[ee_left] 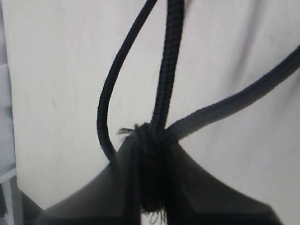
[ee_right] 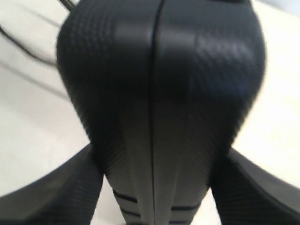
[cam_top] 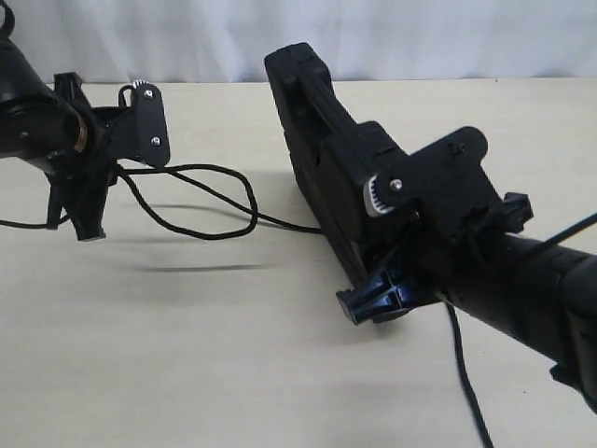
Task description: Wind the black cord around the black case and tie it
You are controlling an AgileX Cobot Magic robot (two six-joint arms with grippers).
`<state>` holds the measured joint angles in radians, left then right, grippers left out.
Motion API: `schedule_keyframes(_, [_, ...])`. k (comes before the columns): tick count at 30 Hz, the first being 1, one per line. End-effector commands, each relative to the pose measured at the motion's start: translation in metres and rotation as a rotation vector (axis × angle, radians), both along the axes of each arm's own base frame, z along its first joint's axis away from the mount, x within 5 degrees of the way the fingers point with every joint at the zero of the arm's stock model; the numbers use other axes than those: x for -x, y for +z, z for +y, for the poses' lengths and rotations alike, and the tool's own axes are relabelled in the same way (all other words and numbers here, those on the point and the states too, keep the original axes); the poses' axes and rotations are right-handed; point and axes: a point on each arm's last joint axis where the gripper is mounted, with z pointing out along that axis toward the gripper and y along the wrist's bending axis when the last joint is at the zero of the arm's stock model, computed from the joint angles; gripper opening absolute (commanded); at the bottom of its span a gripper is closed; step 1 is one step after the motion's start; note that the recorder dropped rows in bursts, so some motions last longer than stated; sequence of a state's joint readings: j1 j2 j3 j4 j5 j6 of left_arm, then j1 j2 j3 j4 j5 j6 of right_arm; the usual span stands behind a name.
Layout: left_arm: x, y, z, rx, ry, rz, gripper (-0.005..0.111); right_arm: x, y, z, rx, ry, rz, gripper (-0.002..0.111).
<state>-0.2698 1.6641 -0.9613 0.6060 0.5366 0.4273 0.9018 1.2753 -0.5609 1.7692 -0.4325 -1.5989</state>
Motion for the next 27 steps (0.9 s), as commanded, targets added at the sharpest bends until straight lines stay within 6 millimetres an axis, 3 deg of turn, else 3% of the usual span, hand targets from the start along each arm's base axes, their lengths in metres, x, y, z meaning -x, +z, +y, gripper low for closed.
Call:
schedule_keyframes(1, [-0.009,0.014,-0.005,0.115,0.059,-0.054,0.0,0.009,-0.013,-0.004,-0.006,0.049,0.046,0.004])
schedule_keyframes(13, [-0.003,0.017,-0.028,0.357,0.042,0.057,0.0,0.001,-0.039,0.004,0.04,0.007,0.096,0.004])
schedule_keyframes(22, [-0.006,0.038,-0.03,0.351,0.062,0.136,0.0,-0.001,-0.043,0.004,0.053,-0.011,0.094,0.004])
schedule_keyframes(27, [-0.001,0.06,-0.028,0.351,0.035,0.113,0.0,-0.003,-0.043,0.002,0.063,-0.029,0.081,0.004])
